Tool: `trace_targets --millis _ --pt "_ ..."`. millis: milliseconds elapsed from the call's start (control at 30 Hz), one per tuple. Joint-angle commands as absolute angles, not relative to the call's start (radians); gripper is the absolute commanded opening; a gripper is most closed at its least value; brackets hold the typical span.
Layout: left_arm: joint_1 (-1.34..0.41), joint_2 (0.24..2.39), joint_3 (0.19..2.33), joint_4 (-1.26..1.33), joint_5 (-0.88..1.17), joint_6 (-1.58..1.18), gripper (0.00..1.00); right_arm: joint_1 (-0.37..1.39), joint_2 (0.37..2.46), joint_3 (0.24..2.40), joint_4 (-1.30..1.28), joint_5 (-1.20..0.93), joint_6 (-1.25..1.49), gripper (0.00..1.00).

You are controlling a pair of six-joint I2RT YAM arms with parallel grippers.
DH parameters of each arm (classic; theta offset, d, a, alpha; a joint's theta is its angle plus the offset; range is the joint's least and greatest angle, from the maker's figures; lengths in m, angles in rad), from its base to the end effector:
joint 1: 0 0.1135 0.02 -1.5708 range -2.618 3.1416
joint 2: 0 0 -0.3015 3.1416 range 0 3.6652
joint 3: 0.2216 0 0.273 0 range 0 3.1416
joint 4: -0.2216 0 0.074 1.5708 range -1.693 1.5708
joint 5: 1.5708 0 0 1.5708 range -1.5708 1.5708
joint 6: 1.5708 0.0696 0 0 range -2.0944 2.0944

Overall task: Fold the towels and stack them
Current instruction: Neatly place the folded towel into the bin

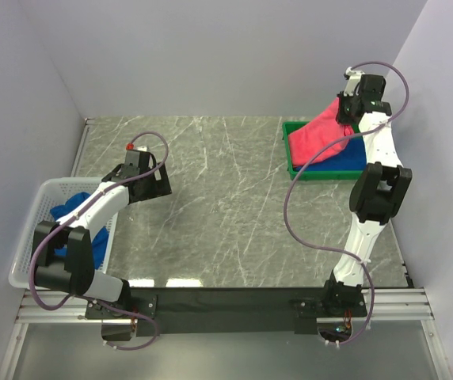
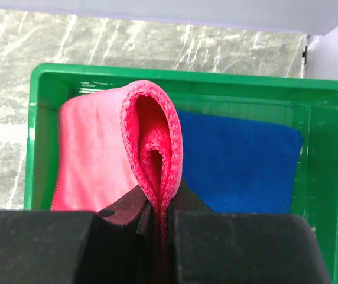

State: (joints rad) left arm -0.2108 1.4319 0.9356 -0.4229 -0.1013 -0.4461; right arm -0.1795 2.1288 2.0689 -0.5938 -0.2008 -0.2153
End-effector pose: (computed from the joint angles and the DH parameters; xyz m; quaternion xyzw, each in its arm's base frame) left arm 0.3221 -0.0617 0.2241 -0.1271 0.9377 -0.0577 0.3180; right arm 0.5554 -0.0867 0.3267 -0.0603 0.8912 0.0018 0.4495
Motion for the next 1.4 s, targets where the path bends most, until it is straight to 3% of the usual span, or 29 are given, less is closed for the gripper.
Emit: trace_targets --millis 0,800,1367 --pt "-0.207 1.431 0.943 -0.396 -0.084 -0.43 0.99 -0.186 2.049 2.075 -0.551 -0.196 -0.196 0.0" --pt "-0.207 1.443 0.945 -0.399 -0.08 -0.426 0.99 -0.183 1.996 2.006 -0.516 -0.106 -0.183 0.0" --pt "-0.207 1.465 0.951 -0.405 -0.066 -0.423 0.99 -0.179 2.14 2.005 -0.491 -0.026 -0.195 0.0"
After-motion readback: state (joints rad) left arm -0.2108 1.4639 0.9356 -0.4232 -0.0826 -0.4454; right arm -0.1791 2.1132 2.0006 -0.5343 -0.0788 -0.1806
